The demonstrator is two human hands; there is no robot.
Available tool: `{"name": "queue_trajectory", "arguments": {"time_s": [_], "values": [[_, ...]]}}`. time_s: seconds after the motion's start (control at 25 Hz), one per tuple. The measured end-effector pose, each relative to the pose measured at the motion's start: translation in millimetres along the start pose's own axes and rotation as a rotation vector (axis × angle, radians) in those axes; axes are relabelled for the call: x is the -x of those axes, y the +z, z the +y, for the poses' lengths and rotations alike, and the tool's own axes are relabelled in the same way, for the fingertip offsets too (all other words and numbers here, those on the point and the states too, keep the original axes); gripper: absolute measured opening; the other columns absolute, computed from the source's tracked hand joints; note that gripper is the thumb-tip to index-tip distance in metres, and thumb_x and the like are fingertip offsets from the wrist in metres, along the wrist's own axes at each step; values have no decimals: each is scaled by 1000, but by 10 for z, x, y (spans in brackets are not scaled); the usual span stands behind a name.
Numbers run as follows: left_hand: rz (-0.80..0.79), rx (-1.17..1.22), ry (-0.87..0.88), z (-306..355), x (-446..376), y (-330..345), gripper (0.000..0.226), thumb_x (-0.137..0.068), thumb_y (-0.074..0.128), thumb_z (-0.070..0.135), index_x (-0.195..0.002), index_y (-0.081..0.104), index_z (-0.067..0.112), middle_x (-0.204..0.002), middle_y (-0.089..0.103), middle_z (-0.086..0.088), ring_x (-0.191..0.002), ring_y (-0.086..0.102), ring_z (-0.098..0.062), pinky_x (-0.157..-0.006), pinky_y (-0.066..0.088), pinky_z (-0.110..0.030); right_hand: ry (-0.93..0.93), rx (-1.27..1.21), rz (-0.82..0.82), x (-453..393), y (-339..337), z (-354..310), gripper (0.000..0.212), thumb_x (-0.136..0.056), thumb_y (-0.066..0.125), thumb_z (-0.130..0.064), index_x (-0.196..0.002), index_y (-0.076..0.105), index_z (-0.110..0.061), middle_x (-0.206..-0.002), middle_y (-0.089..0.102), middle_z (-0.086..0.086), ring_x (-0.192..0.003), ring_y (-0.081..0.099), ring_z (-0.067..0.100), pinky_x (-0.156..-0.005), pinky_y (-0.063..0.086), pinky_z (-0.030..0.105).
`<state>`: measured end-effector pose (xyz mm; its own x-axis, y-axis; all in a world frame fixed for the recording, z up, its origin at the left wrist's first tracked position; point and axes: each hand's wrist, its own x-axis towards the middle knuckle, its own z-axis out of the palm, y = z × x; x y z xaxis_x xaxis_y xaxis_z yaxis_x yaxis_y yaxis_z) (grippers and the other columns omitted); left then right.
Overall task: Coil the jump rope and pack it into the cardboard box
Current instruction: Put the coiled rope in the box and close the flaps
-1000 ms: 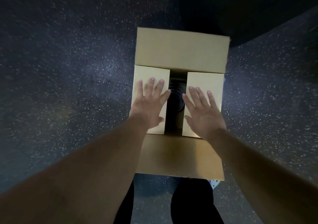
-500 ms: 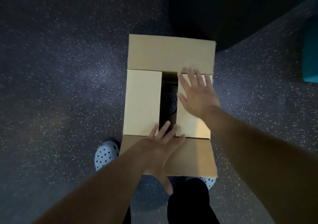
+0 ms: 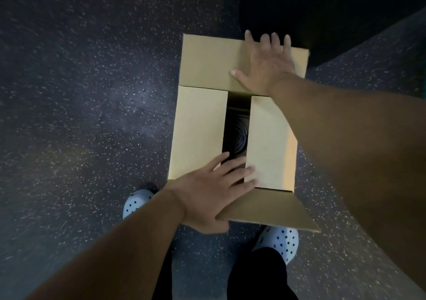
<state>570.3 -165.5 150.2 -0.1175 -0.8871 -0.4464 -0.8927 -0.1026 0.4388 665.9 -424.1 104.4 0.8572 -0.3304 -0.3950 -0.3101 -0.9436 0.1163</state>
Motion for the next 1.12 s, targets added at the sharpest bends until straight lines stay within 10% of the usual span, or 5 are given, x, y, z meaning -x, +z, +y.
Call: {"name": "queue_trajectory", "arguments": {"time_s": [0.24, 0.48, 0.72, 1.12], "values": [[213, -313, -52, -175, -6, -286, 103, -85, 50, 58, -163, 0, 12, -171, -1, -14, -157, -4, -35, -123, -5, -59, -104, -46, 251, 802, -269, 47, 57, -98, 36, -49, -142, 43, -13, -131, 52, 21, -114, 51, 41, -98, 39, 53], [215, -372, -373, -246, -118, -441, 94, -98, 43, 47, -159, -16, 7, -169, -16, -20, -153, -12, -49, -118, 8, -68, -223, -136, 26, 1828, 171, 55, 51, -102, 31, -48, -137, 45, -14, -133, 55, 15, -118, 54, 35, -97, 46, 52], [23, -150, -561, -432, -381, -70, 71, -105, 41, 43, -162, 4, 24, -172, -3, -8, -155, 3, -44, -115, 25, -69, -233, -102, -124, 1693, 647, -71, 60, -105, 32, -53, -160, 22, -32, -172, 12, 10, -155, 19, 38, -122, 20, 56], [-51, -318, -569, -740, -641, 277, 83, -95, 39, 68, -161, 10, 28, -171, -5, -3, -152, 11, -38, -111, 27, -62, -177, -34, -168, 1399, 1138, -215, 70, -103, 28, -57, -162, 1, -32, -170, -21, 12, -157, -15, 37, -126, 4, 56]]}}
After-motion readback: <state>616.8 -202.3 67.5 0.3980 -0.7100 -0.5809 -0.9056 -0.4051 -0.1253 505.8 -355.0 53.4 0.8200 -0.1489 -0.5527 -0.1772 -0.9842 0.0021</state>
